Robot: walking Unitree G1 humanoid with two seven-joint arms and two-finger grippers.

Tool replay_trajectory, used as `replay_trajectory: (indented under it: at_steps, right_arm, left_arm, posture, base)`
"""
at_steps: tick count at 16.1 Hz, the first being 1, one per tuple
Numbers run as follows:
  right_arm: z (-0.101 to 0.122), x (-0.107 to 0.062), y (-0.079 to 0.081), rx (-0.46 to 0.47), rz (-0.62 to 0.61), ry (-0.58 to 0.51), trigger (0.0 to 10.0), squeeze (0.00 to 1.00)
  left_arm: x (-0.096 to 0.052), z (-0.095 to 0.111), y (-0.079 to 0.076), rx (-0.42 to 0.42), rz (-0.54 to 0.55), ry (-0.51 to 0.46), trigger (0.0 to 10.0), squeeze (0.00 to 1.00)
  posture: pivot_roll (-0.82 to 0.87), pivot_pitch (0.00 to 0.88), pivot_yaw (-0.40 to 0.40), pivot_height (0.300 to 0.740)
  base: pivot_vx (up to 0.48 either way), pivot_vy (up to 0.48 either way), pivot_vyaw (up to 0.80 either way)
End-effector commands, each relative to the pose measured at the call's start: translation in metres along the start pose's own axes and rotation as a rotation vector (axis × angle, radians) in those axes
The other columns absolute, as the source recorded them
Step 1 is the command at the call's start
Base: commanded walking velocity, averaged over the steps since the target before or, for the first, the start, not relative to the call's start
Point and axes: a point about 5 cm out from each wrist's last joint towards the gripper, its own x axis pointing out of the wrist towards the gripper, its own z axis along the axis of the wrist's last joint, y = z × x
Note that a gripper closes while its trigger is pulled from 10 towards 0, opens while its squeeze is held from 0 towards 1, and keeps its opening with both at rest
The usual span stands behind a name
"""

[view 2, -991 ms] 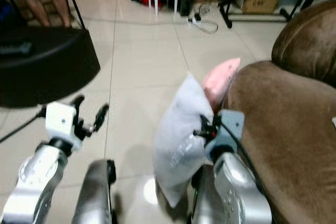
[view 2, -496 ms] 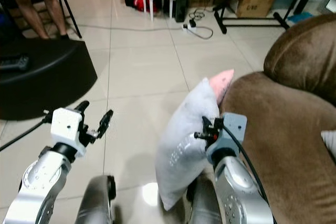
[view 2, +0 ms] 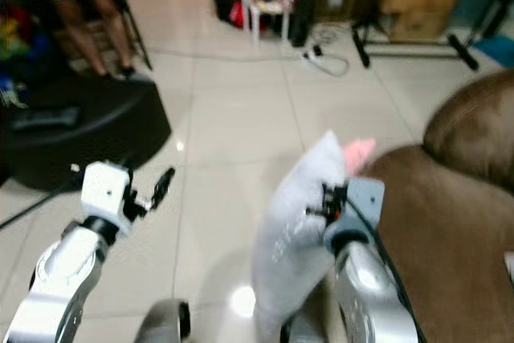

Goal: Move the pillow to the sofa from floor

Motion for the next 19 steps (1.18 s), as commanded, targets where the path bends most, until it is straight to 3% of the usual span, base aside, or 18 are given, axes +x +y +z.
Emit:
replay_trajectory:
  at_steps: [1,4,6,10,13,15,19]
  right_arm:
    - [0.012,0.003,0.003,0.034,0.031,-0.064,10.0,0.00]
    - [0.011,0.004,0.011,0.070,0.107,-0.047,10.0,0.00]
    - [0.008,0.005,0.008,0.059,0.095,-0.039,10.0,0.00]
    - [0.004,-0.002,0.006,0.087,0.048,-0.062,10.0,0.00]
    - [-0.002,-0.005,0.003,-0.003,-0.006,-0.026,10.0,0.00]
    - [-0.002,-0.003,0.000,-0.054,-0.022,-0.001,10.0,0.00]
    - [0.004,0.003,-0.001,-0.013,0.024,-0.022,10.0,0.00]
  left_arm:
    - [0.000,-0.002,0.001,0.011,0.020,0.005,10.0,0.00]
    - [-0.003,-0.004,0.001,0.001,0.054,0.008,10.0,0.00]
    - [-0.005,-0.004,-0.003,0.003,0.037,0.008,10.0,0.00]
    - [0.002,-0.001,-0.001,0.026,-0.019,0.000,10.0,0.00]
    - [0.009,0.000,-0.004,0.018,-0.044,-0.005,10.0,0.00]
    - [0.009,-0.001,-0.008,0.009,-0.047,-0.005,10.0,0.00]
    - [0.003,-0.004,-0.012,-0.004,-0.012,-0.004,10.0,0.00]
  posture:
    - [-0.05,0.000,-0.016,0.716]
    - [-0.03,0.000,-0.048,0.740]
    - [-0.03,0.000,-0.051,0.740]
    - [-0.07,0.000,0.021,0.740]
    - [-0.09,0.000,0.045,0.740]
    - [-0.09,0.000,0.027,0.740]
    - [-0.05,0.000,-0.034,0.740]
  base:
    - [0.000,0.000,0.00]
    - [0.000,0.000,0.00]
    - [0.000,0.000,0.00]
    - [0.000,0.000,0.00]
    - [0.000,0.000,0.00]
    - [0.000,0.000,-0.32]
    - [0.000,0.000,-0.80]
